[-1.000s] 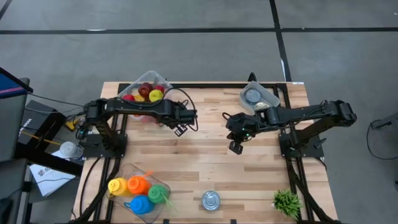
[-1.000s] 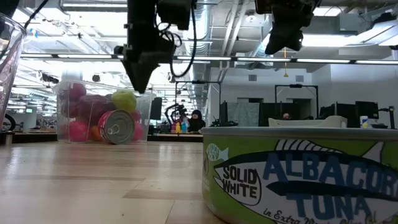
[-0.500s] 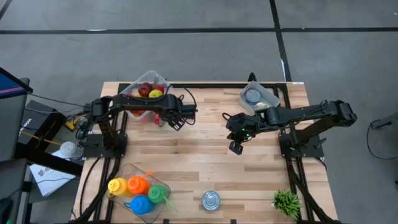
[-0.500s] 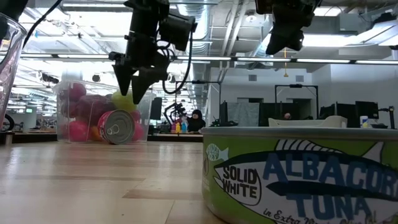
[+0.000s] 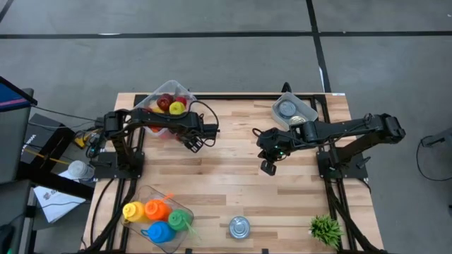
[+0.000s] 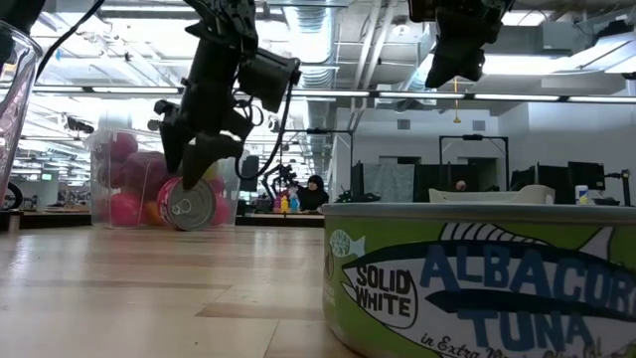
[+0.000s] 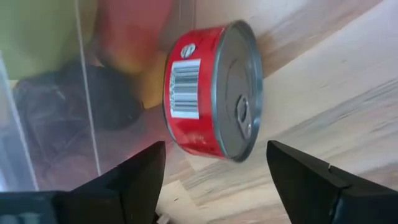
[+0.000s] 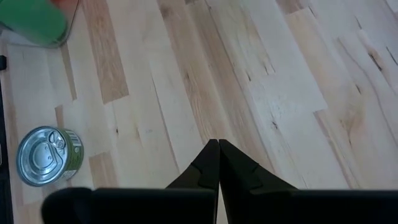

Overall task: Pick & Place Food Item
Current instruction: Stack the red tuna can on the blue tuna can

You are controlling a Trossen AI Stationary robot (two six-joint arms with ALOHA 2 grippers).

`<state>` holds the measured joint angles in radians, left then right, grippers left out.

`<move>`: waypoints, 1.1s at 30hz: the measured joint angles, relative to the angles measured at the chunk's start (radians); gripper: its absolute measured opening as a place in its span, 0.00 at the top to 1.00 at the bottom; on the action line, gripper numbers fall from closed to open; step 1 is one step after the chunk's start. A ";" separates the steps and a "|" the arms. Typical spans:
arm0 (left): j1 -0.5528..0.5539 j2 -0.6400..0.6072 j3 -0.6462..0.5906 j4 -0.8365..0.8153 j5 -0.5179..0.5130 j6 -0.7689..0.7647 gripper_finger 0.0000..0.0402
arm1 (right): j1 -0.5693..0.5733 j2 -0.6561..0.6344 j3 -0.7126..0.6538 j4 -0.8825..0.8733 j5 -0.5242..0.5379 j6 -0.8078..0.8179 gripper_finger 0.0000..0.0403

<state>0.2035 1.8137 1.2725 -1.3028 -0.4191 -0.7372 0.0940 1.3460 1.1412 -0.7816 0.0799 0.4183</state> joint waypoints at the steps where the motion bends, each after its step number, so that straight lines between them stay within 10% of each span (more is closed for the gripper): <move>1: 0.000 0.000 -0.007 0.003 0.000 0.000 0.34 | 0.000 0.000 0.000 0.000 0.000 0.000 1.00; 20: 0.010 -0.001 -0.092 0.208 0.016 0.017 0.38 | 0.004 0.000 0.000 -0.001 0.000 -0.010 1.00; 33: 0.010 -0.009 -0.092 0.268 0.025 0.018 0.70 | 0.003 0.000 0.000 -0.001 0.000 -0.010 1.00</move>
<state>0.2138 1.8048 1.1801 -1.0344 -0.3940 -0.7192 0.0975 1.3460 1.1412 -0.7822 0.0799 0.4080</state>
